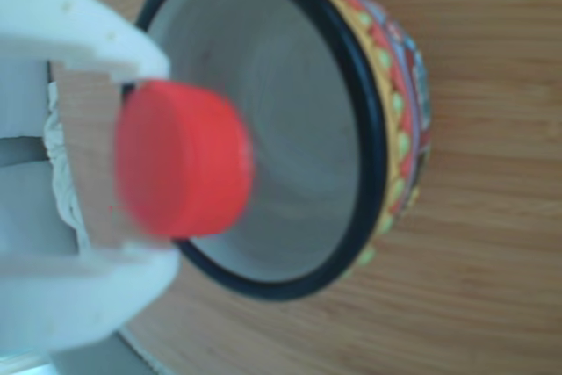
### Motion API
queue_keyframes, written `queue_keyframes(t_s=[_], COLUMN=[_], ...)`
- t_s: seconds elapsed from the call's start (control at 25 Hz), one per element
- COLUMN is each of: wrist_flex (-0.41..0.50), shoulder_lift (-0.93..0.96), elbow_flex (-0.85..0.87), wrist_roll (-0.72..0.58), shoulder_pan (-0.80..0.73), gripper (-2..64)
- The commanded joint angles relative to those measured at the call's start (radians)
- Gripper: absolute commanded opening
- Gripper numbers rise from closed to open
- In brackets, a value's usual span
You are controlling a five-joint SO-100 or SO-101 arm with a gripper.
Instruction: Grasp a red cap and put it in the cup.
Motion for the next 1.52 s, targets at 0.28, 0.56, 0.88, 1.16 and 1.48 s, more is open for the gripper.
queue_keyframes(t_s=[0.28,0.56,0.88,1.16,1.48], wrist_flex=[-0.002,0.046,0.140,0.141,0.141], shoulder_lift=[0.018,0.035,0.035,0.038,0.190], elbow_flex=[-0.055,-0.055,-0.167,-0.172,-0.069], wrist_roll=[0.009,0.009,0.026,0.031,0.029], shoulder_pan=[0.000,-0.038,-0.064,-0.063,-0.117], gripper=[31.1,31.1,31.1,31.1,31.1])
